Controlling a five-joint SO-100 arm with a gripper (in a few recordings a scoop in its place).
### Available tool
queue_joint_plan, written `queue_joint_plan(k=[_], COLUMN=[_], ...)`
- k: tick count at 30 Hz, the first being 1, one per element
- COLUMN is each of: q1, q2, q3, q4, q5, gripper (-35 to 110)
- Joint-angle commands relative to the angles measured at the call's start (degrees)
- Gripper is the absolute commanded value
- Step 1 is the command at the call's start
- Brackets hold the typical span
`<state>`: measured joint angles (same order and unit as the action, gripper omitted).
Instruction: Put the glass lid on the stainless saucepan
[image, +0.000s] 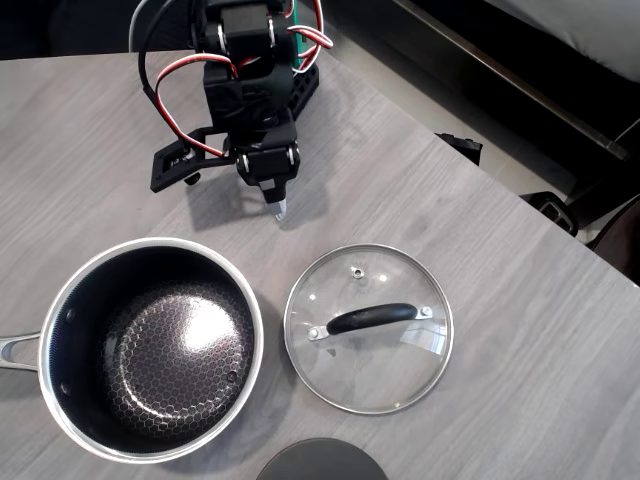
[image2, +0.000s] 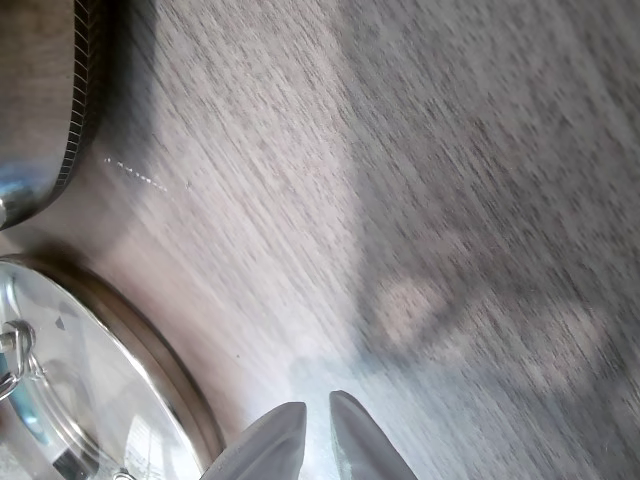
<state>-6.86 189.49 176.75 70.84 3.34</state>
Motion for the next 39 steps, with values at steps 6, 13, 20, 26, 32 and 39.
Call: queue_joint_plan(k=[6, 13, 20, 26, 32, 39], q1=[0.35, 0.35, -2.64, -6.15, -5.19, -12.92], q2=[1.67, 1.67, 1.67, 1.67, 1.67, -29.27], q3=[0.53, 0.53, 0.53, 0.53, -0.97, -32.08], q4=[0.35, 0.35, 0.26, 0.00, -6.33, -8.61], q5=[-0.09, -0.09, -0.62, -0.62, -0.18, 2.29], gripper=[0, 0, 0, 0, 0, 0])
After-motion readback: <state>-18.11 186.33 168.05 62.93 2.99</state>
